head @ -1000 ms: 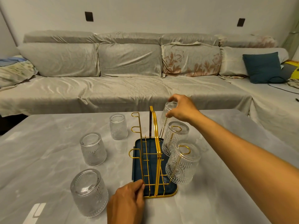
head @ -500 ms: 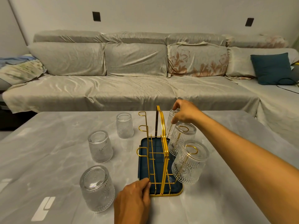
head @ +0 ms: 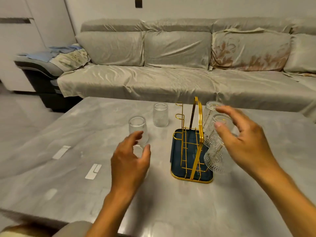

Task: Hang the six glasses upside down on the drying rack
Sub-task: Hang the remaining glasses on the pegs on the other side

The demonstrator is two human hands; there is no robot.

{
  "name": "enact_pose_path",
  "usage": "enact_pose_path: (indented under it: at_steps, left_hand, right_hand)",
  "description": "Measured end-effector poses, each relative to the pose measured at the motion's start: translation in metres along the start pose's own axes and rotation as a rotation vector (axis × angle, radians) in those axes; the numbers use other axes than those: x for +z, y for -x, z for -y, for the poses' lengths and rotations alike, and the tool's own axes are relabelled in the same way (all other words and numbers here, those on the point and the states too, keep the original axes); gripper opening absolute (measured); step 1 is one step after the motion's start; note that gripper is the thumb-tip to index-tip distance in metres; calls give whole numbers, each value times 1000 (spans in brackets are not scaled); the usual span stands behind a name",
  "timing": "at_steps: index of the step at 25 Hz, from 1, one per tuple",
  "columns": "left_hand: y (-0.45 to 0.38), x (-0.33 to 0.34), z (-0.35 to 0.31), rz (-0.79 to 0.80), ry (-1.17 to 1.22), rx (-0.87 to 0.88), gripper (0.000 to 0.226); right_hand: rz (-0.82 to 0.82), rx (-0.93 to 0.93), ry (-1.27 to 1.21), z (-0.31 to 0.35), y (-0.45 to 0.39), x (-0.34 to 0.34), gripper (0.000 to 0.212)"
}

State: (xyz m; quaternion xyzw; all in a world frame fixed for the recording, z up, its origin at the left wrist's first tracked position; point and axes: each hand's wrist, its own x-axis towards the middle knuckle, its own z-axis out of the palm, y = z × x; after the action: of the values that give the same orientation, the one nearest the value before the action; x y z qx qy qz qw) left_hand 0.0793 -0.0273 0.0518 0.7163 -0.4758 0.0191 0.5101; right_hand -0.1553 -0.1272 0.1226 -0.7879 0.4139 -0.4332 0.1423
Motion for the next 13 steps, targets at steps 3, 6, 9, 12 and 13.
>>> enact_pose_path:
  at_steps: [3,6,9,12,13]
  left_hand:
    - [-15,-13,24,284,-131,-335,99]
    - [-7,-4,36,335,-39,-438,99]
    - [2,3,38,175,69,-476,89]
    - [1,2,32,-34,390,-591,79]
    - [-5,-2,27,-89,608,-623,78]
  right_hand:
    - [168,-38,81,10,28,28,44]
    - [176,-100,246,13,33,43,48]
    - [146,-152,314,9,36,47,52]
    - [128,-157,310,8,38,46,55]
    - [124,-159,317,8,37,45,55]
